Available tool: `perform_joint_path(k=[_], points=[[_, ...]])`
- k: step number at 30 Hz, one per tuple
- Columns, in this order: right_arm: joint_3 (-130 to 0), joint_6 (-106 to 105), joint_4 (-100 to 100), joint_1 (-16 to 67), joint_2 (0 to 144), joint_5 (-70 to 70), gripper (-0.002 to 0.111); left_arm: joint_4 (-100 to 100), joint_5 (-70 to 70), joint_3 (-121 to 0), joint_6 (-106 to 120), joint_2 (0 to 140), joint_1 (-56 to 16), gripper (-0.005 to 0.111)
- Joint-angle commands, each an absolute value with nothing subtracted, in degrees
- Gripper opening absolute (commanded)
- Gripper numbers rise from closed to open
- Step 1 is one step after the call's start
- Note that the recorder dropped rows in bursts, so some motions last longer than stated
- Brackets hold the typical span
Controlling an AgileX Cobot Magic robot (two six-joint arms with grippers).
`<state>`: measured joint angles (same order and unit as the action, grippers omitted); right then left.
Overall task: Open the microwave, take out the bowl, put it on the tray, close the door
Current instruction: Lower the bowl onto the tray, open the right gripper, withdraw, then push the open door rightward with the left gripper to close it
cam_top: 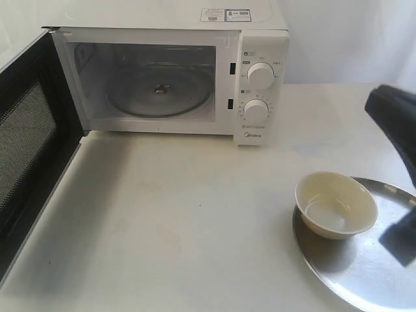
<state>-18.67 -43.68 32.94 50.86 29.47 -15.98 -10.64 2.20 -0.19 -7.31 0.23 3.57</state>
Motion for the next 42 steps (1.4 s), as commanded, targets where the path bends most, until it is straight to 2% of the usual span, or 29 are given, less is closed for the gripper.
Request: perform_joint_path(k=[1, 14, 19, 24, 30, 34, 36, 39, 42], points=[[-13.8, -42.2, 32.8, 50.8, 24.7, -16.3, 0.0, -11.9, -2.4, 0.0, -5.2, 0.0, 3.3, 0.0], [-11.9, -39.8, 32.8, 50.8, 23.5, -16.5, 0.0, -18.6, -29.2, 0.0, -7.3, 0.0, 3.3, 0.0], [-11.9, -38.4, 32.8, 50.8, 23.5, -15.0, 0.0, -31.4, -32.4, 0.0, 0.0, 0.0, 3.3, 0.0], [-11.9, -38.3, 32.8, 50.8, 23.5, -13.8, 0.0, -46.3, -45.4, -0.1, 0.0, 0.0, 3.3, 0.0], [-11.9, -38.2, 32.8, 50.8, 23.5, -13.1, 0.0, -59.5, -37.2, -5.2, 15.9, 6.9, 3.3, 0.0], [-11.9, -38.2, 32.8, 50.8, 23.5, -12.7, 0.0, -61.2, -32.9, -6.9, 14.1, 15.4, 3.3, 0.0], [-11.9, -38.2, 32.9, 50.8, 23.5, -12.4, 0.0, -59.7, -23.2, -9.3, 11.5, 19.2, 3.3, 0.0], [-11.9, -38.2, 32.9, 50.8, 23.5, -12.3, 0.0, -46.1, -6.8, -14.4, 4.0, 23.0, 3.3, 0.0], [-11.9, -38.2, 32.9, 50.8, 23.5, -12.1, 0.0, -38.8, 3.7, -19.8, -1.7, 23.4, 3.3, 0.0]])
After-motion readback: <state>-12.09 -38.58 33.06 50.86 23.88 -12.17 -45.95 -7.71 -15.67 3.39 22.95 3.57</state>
